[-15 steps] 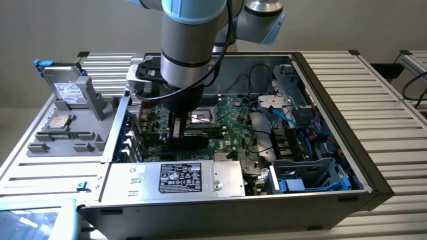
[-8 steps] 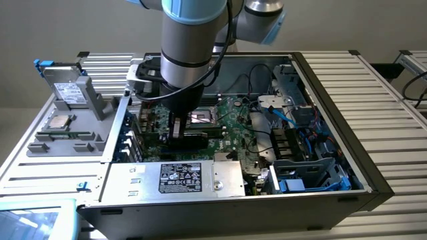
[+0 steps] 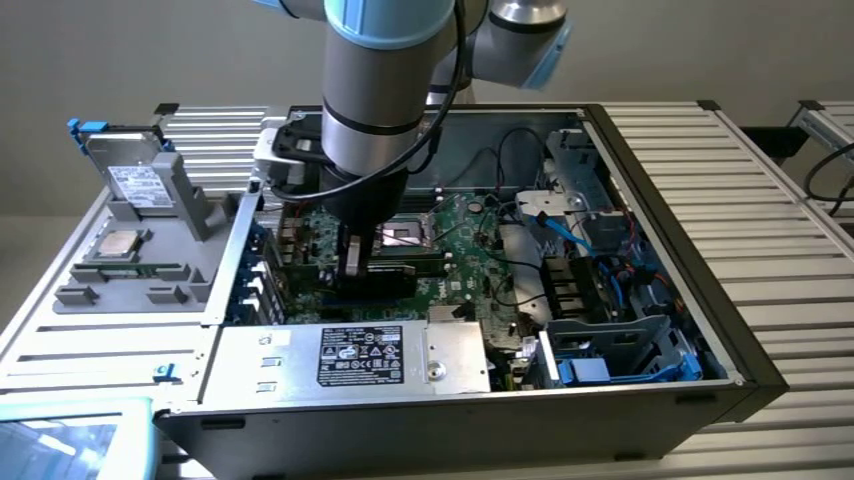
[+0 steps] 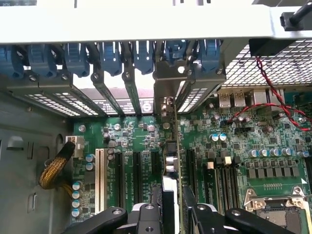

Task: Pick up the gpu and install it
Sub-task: 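Pick up the gpu and move the gpu toward the slot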

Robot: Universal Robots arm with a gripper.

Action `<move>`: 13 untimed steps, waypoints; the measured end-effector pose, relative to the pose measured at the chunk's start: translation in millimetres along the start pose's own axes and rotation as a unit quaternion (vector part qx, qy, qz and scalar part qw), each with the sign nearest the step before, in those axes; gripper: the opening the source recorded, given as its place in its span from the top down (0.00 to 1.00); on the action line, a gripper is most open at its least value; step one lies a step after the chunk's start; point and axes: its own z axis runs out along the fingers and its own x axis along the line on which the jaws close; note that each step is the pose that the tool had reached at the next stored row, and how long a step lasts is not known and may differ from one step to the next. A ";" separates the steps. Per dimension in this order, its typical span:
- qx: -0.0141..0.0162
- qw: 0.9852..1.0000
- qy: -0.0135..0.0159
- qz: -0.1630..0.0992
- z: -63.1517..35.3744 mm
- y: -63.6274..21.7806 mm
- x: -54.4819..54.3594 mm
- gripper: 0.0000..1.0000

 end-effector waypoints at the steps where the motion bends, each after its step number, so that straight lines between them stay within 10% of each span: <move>1: 0.000 1.000 0.000 0.001 0.0 0.0 0.0 0.72; 13: 0.000 1.000 -0.001 0.004 2.4 0.9 0.2 0.72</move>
